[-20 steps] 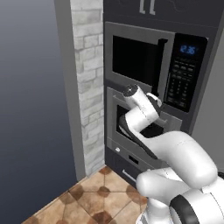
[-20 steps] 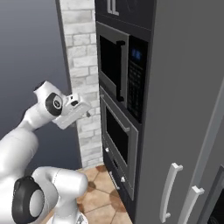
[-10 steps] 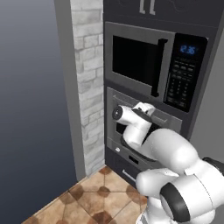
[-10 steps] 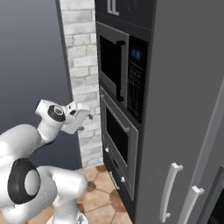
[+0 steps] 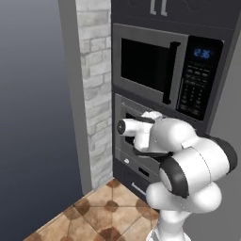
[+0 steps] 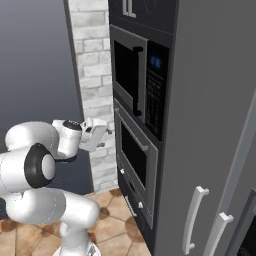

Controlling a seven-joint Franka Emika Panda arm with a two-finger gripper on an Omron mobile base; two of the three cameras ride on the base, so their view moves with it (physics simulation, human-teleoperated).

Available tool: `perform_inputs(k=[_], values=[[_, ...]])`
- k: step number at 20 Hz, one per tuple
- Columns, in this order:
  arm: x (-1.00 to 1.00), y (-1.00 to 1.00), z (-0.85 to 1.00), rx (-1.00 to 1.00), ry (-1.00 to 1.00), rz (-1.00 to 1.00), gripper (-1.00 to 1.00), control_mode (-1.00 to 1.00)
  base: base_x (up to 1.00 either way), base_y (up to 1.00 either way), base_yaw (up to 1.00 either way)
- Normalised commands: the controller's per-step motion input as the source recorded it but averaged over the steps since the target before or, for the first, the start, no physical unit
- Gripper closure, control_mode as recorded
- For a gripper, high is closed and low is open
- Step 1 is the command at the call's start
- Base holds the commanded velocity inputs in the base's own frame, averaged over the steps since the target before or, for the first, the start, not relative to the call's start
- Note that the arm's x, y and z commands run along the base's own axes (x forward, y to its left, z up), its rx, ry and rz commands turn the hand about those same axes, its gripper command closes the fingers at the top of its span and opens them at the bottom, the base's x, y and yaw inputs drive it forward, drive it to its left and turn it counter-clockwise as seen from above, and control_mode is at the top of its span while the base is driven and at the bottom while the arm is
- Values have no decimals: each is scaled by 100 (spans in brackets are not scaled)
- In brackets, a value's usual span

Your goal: Take the baked cake out of the oven and place it on the plate for cooling. Then close the oven door.

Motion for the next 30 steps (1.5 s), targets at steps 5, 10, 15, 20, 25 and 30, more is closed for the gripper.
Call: perform_inputs(k=[5,10,15,20,25,30], values=[[54,-34,-15,-3,0,-1,-100,-100,0,0,0],[44,-23,-27,-3,0,0,-100,-100,0,0,0],[41,-20,-26,-3,0,0,-100,-100,0,0,0],[41,-27,-20,-2,0,0,-100,-100,0,0,0],[39,-31,-23,-1,0,0,-100,-100,0,0,0],[40,-28,-23,-1,0,0,-100,-100,0,0,0]])
